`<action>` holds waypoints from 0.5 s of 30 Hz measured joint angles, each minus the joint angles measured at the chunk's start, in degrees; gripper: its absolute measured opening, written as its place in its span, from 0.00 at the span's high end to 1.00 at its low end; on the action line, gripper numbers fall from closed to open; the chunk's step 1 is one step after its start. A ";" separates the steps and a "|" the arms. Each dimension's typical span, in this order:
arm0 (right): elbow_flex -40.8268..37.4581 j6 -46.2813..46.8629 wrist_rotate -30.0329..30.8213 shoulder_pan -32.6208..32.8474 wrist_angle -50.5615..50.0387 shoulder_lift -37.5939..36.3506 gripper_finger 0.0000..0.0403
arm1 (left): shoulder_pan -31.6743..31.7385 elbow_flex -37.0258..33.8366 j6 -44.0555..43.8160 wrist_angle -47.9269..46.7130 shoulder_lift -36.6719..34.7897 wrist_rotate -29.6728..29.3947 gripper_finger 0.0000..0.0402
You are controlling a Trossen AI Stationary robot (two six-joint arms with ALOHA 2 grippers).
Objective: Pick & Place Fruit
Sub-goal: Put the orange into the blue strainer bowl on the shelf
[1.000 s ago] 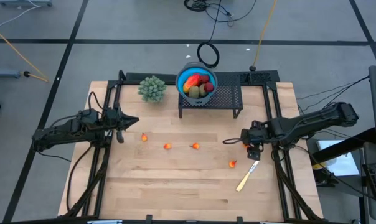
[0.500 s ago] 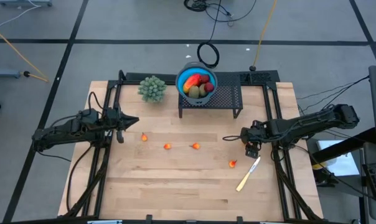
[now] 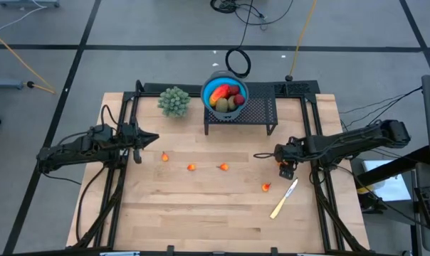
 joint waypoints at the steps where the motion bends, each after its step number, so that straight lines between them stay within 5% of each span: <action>1: 0.00 0.01 0.02 0.00 0.00 0.41 0.32 | 0.00 0.00 0.02 0.00 0.00 0.00 0.95; 15: 0.00 -0.01 0.09 0.00 1.88 6.74 0.41 | 0.00 0.00 0.04 0.00 0.02 0.00 0.95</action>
